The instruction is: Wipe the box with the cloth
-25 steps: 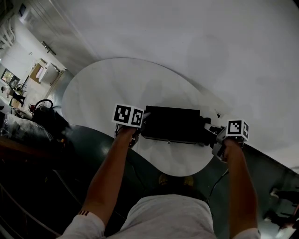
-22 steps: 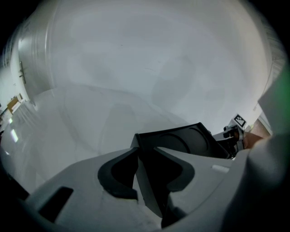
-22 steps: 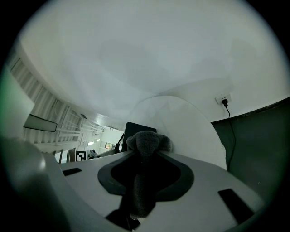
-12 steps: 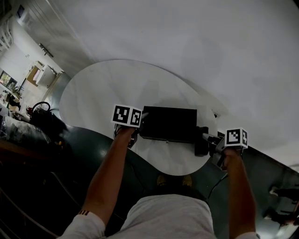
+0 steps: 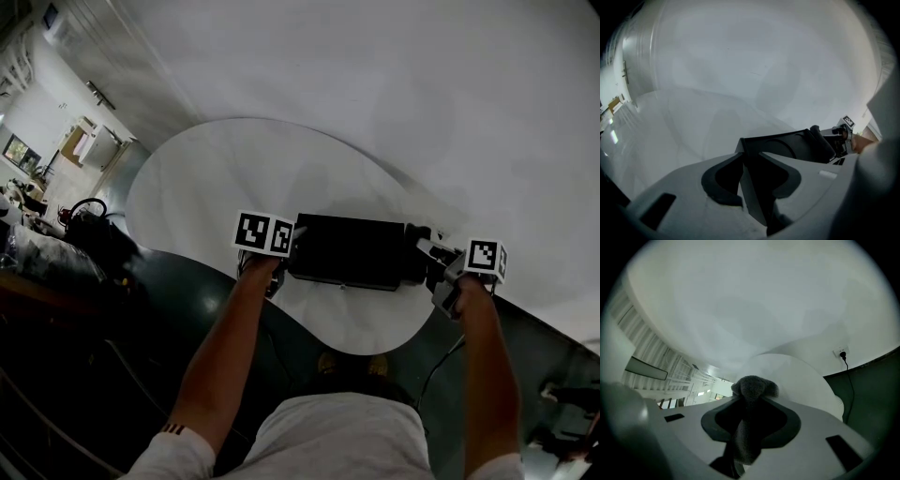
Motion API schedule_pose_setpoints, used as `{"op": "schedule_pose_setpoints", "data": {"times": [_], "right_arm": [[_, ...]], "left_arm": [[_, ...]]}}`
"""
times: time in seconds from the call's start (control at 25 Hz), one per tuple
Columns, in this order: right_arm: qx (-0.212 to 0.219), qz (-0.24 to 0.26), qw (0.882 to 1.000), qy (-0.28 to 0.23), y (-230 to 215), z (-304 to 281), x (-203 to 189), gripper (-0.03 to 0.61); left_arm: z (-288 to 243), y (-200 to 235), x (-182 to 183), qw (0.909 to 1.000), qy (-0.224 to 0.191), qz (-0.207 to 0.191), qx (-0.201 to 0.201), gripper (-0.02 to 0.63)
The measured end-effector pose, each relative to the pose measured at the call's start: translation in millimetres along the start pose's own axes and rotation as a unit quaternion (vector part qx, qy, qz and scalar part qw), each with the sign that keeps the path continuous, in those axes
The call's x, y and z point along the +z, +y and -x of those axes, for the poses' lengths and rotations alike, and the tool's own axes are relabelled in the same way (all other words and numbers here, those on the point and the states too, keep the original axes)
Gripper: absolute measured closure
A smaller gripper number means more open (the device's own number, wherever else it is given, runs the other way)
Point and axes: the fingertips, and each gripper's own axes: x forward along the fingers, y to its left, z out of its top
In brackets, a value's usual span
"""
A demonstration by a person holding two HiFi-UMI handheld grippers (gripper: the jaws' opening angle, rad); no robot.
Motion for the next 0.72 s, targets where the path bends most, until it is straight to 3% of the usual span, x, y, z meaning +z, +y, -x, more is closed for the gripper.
{"op": "schedule_pose_setpoints", "data": {"times": [0.32, 0.72], "right_arm": [[-0.008, -0.019, 1.0, 0.004, -23, -27, 27, 0.485], [-0.013, -0.023, 0.999, 0.023, -25, -28, 12, 0.485]], "left_arm": [[1, 0, -1, 1.0, -0.001, 0.002, 0.003, 0.503], [-1, 3, 0, 1.0, -0.004, 0.004, 0.007, 0.503]]}}
